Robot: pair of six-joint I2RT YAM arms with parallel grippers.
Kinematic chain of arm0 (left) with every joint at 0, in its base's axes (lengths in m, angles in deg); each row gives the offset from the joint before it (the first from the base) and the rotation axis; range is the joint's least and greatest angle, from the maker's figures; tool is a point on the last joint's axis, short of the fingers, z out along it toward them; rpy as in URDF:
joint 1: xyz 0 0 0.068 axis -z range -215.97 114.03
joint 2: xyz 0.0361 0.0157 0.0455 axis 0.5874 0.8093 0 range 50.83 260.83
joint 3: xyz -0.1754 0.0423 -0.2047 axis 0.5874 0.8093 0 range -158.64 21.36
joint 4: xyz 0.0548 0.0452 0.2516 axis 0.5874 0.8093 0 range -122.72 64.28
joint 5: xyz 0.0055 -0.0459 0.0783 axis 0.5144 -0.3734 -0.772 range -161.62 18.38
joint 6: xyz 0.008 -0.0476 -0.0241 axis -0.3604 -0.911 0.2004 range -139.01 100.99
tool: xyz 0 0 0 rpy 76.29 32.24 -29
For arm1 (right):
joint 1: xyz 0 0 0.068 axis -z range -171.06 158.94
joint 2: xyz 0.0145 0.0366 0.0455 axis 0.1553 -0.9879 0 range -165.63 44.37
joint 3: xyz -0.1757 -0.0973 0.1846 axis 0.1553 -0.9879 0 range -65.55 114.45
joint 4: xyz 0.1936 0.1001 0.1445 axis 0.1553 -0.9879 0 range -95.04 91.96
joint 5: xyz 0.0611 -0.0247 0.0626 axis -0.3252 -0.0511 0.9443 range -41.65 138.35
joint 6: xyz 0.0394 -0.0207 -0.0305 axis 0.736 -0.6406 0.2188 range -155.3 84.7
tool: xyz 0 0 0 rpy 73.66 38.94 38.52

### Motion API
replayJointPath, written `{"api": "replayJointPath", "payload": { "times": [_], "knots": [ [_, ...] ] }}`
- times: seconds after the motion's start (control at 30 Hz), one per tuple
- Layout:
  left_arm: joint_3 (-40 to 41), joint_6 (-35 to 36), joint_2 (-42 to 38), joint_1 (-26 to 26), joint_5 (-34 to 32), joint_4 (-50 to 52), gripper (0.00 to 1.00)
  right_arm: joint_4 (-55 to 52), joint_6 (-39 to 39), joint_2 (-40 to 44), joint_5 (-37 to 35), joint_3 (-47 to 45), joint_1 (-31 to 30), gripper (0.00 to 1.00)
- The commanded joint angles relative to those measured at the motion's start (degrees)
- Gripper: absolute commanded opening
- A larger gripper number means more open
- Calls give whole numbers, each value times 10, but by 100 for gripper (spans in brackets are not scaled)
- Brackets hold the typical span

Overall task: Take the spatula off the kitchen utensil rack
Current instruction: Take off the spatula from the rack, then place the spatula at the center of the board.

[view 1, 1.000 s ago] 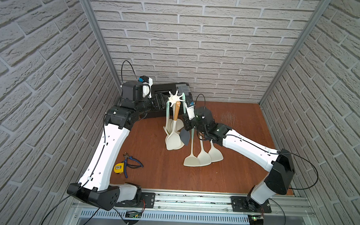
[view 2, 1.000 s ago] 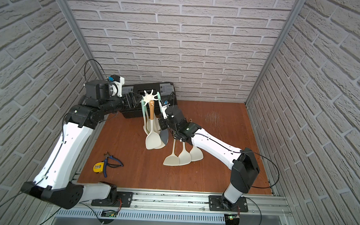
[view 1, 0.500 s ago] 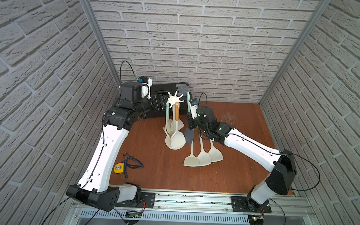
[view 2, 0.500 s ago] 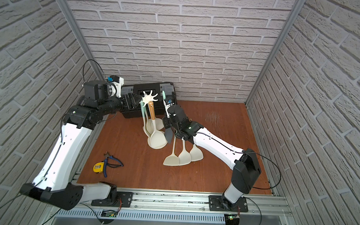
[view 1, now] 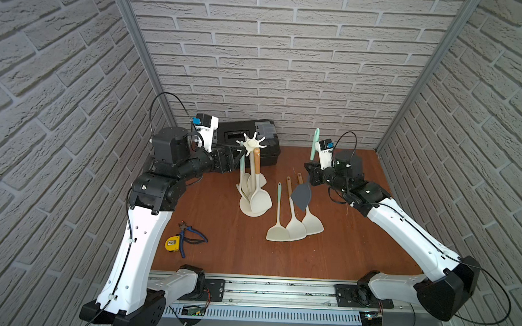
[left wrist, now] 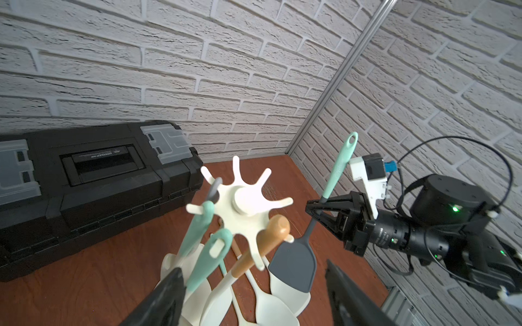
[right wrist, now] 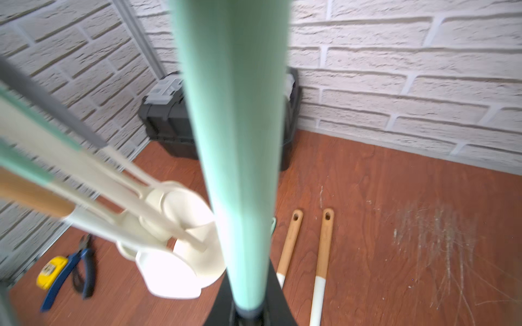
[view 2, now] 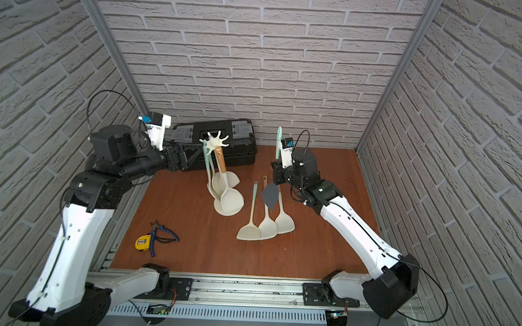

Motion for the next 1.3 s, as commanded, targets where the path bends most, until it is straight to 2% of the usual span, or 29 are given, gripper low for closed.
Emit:
{"api": "replayJointPath", "payload": {
  "times": [0.0, 0.1, 0.17, 0.33, 0.4, 0.47, 0.6, 0.77, 0.97, 1.13, 1.27],
  "knots": [
    [40, 22, -47, -2, 89, -66, 78, 8, -15, 38, 177, -23, 5, 3],
    [85, 1, -74, 10, 159, -120, 77, -6, -20, 56, 272, -34, 6, 3],
    [105, 4, -78, 40, 171, -134, 76, -11, -18, 63, 332, -40, 6, 3],
    [106, 72, -51, 210, 78, -117, 75, 11, 4, 75, 446, -61, 5, 3],
    [101, 84, -25, 259, 43, -116, 75, 32, 15, 86, 474, -72, 2, 3],
    [94, 82, 8, 283, 26, -118, 73, 47, 21, 98, 494, -80, -2, 3],
    [110, 40, 51, 289, 42, -190, 69, 56, 14, 122, 526, -90, -9, 3],
    [103, -8, 102, 288, 103, -272, 55, 25, -10, 142, 534, -100, -9, 3],
    [96, -64, 145, 291, 160, -360, 52, 4, -16, 153, 533, -112, -9, 3],
    [102, -61, 148, 292, 155, -348, 55, 5, -6, 166, 487, -120, -9, 3],
    [131, -47, 116, 284, 127, -326, 57, -1, 10, 159, 415, -123, -5, 3]
  ]
}}
